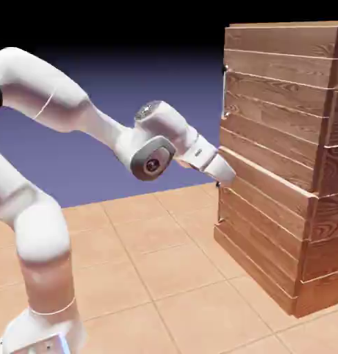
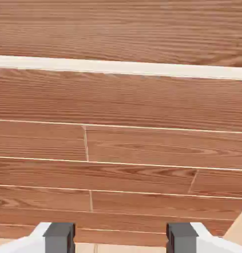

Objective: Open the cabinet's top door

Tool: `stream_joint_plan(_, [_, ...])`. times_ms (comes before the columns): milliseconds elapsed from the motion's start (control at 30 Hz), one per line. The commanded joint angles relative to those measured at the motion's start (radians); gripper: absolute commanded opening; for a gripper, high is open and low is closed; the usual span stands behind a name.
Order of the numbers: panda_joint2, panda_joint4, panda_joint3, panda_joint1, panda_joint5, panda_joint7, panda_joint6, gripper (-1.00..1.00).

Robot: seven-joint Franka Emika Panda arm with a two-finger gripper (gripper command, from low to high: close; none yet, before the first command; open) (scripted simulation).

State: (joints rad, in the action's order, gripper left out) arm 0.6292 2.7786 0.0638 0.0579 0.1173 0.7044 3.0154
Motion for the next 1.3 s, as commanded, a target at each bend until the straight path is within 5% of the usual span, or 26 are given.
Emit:
stream_joint_plan(0, [0.022,-0.012,0.024,0.026,0.044,-0.014,-0.008,0.0])
stream_joint_plan(1267, [0.856,-0.454,0.922,1.011,1.696,-0.53,-0.313,0.0])
